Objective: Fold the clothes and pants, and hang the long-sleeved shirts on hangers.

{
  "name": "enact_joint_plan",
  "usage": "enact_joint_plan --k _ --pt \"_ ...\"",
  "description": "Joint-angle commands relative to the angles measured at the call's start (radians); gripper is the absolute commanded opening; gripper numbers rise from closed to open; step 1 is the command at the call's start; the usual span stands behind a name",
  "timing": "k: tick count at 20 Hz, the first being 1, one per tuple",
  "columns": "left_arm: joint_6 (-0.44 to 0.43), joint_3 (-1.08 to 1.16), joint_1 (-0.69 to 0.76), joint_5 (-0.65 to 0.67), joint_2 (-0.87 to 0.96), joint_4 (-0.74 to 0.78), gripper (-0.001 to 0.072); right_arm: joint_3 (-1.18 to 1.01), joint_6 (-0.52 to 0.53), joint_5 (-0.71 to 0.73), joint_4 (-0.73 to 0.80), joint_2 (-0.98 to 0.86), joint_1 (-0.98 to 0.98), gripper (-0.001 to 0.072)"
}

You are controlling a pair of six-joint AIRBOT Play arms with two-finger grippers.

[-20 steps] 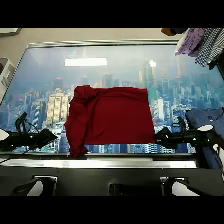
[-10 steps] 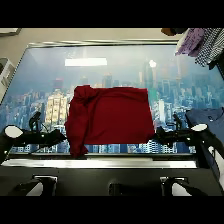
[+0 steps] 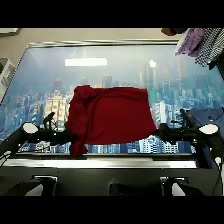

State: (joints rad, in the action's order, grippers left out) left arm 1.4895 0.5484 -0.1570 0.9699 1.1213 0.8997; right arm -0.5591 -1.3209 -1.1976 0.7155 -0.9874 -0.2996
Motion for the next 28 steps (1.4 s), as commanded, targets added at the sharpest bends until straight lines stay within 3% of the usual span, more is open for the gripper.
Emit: enact_joint_plan --k 1,7,13,20,23,28 --pt "-0.009 0.103 -0.005 0.023 -0.029 -0.012 0.0013 -0.065 0.04 -0.015 -0.101 0.065 0.001 0.0023" --pt "0.043 0.53 -0.107 0.057 -0.201 0.06 0.0014 -0.61 0.089 -0.013 -0.097 0.069 0.001 0.0023" --pt "0.182 0.889 -0.229 0.061 -0.419 0.13 0.0014 -1.154 -0.034 -0.071 0.122 0.146 0.001 0.0023" --pt "0.342 0.941 -0.303 0.034 -0.641 0.322 0.0014 -1.262 -0.169 0.023 0.327 0.348 0.001 0.0024" --pt "0.336 0.931 -0.302 0.039 -0.595 0.322 0.0014 -1.261 -0.253 -0.022 0.33 0.293 0.001 0.0024" --pt "0.135 0.838 -0.257 0.058 -0.317 0.208 0.0014 -1.26 -0.314 -0.144 0.228 -0.046 0.001 0.0024"
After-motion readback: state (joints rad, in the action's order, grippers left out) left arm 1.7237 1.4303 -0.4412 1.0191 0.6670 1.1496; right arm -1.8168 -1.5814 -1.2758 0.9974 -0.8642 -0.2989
